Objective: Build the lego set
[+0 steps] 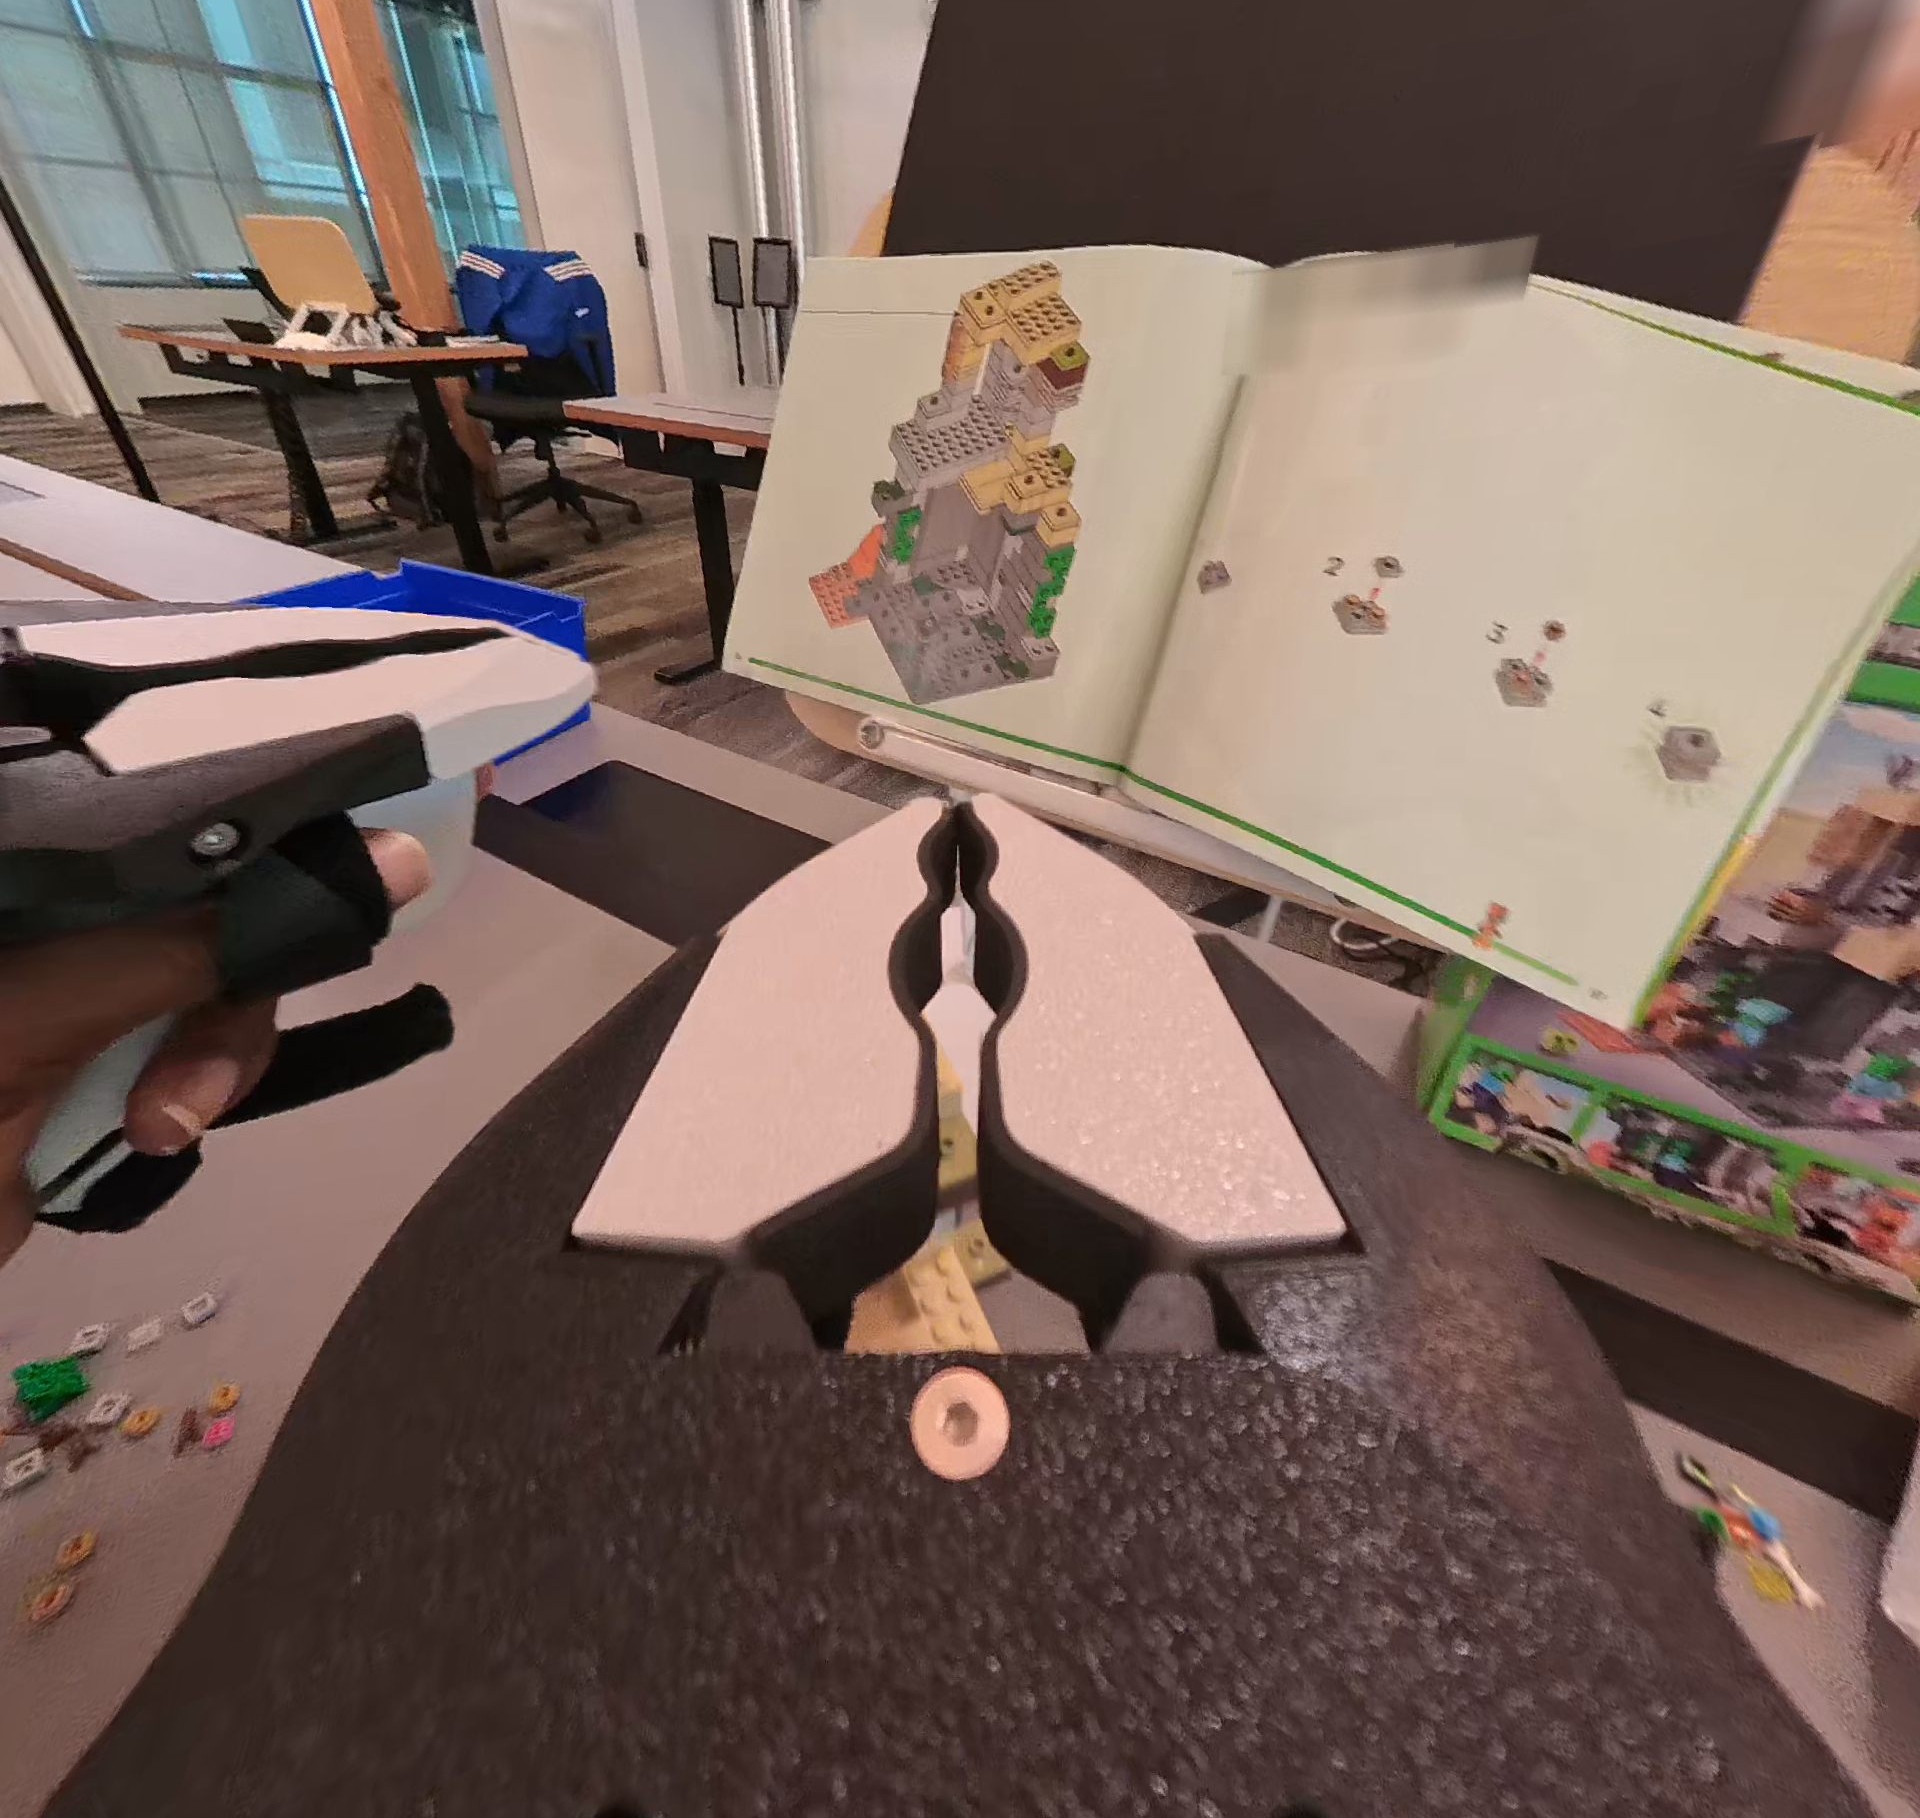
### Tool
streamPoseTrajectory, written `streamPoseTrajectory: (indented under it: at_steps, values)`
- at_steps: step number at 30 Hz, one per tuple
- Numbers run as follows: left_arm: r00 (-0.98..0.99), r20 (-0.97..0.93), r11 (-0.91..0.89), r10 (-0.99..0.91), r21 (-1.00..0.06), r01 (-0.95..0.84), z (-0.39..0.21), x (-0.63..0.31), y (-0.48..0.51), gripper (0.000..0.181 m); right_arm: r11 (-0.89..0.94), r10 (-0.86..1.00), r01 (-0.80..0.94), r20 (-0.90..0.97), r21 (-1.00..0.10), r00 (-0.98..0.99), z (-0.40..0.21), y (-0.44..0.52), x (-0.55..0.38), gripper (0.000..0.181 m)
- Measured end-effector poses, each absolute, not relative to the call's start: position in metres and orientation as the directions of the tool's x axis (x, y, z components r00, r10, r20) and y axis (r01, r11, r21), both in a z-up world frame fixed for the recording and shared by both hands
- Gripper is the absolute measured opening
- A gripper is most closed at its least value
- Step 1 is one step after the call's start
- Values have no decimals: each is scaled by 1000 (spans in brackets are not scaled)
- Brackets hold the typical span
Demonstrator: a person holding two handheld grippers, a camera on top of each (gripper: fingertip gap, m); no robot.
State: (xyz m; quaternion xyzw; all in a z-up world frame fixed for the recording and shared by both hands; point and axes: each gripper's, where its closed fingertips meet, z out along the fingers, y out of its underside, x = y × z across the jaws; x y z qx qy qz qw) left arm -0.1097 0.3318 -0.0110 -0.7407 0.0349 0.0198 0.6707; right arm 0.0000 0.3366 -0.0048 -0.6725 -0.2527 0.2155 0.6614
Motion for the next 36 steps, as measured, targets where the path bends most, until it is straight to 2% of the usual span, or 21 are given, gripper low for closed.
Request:
streamPoseTrajectory:
  at_steps: [14,36]
  values:
    - [998,-55,-129,-5,-990,-56,-21,-135,387,0,45,663,141,135,-989,736,-11,373,-70,0]
    - [996,-85,-128,-25,-988,-87,-32,-116,393,0,55,622,139,143,-989,770,-15,379,-56,0]
